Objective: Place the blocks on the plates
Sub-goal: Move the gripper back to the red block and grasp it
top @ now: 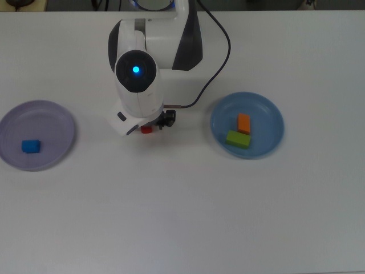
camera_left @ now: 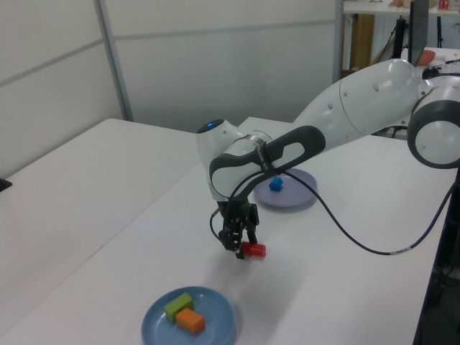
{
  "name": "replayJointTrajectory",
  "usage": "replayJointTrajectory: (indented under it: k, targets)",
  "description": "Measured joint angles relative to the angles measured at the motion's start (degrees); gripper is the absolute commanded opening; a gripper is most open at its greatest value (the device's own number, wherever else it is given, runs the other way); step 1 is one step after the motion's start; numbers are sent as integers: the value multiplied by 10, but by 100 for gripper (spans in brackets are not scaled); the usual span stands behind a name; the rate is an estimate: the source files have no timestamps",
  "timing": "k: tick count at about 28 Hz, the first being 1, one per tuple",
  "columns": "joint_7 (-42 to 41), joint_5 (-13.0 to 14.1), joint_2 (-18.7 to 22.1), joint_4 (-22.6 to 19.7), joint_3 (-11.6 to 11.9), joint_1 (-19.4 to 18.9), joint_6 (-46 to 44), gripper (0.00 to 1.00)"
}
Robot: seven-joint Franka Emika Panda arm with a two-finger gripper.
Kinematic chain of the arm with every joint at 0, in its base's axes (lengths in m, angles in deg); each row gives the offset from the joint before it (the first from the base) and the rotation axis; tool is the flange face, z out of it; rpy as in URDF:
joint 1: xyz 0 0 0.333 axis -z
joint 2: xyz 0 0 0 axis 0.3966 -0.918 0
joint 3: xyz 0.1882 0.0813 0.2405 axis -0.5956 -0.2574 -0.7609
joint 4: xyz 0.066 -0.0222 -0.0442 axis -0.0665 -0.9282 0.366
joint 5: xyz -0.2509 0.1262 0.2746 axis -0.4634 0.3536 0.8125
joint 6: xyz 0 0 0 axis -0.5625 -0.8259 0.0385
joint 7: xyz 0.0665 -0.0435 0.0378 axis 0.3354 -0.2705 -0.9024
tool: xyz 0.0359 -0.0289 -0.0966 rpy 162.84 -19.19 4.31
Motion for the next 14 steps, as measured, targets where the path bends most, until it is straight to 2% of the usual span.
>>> replayJointTrajectory:
  k: [1,3,6,14]
  targets:
    - [0,-2,0,0,1,0,0,19]
    - [0,-10,0,0,1,0,0,0]
    - [0,-21,0,0,2,0,0,0]
    - [0,-25,1,0,2,0,0,0]
